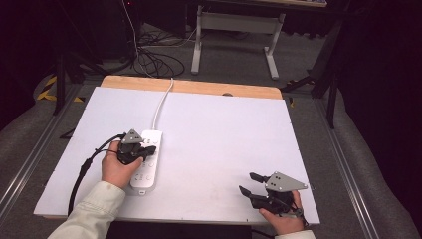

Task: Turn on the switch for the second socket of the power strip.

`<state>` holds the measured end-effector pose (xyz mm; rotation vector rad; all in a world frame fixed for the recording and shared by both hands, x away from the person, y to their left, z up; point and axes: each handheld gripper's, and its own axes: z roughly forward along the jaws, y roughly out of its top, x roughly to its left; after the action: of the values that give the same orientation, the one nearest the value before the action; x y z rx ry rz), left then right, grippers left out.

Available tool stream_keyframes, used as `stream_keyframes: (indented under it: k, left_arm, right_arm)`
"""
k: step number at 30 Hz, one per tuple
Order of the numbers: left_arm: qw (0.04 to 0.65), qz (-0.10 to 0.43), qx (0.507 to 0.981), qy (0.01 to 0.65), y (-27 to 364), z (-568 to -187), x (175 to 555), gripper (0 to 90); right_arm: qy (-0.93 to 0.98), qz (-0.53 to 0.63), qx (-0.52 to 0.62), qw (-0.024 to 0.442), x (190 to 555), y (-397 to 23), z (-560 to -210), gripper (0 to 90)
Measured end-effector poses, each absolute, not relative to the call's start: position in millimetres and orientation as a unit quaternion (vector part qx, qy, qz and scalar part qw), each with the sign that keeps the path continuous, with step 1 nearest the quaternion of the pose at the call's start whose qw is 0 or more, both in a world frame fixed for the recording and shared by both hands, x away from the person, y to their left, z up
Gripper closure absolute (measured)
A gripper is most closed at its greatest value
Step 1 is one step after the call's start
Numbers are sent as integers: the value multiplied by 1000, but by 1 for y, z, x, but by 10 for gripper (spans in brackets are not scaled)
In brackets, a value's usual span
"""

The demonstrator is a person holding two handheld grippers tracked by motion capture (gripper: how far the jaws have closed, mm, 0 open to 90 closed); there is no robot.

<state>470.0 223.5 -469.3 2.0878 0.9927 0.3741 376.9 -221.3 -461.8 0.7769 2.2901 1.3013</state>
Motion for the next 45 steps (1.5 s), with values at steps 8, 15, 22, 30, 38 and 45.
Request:
stream_keyframes:
  k: [8,15,22,30,38,45]
  left_arm:
    - [387,146,823,390,224,-469,471,900]
    - [387,142,823,391,224,-468,472,900]
    - [379,146,827,390,221,-468,472,900]
    - [387,140,826,386,224,-468,473,900]
    - [391,151,820,389,226,-464,473,900]
    - [403,149,818,382,225,-456,468,900]
  right_arm:
    - [818,464,278,196,377,-221,-462,427]
    - [818,464,277,195,377,-221,-462,428]
    - [819,463,277,194,377,-220,-462,428]
    - [819,463,276,195,377,-220,-462,429]
    - [819,465,275,195,378,-221,-462,430]
    - [819,464,274,196,377,-221,-462,429]
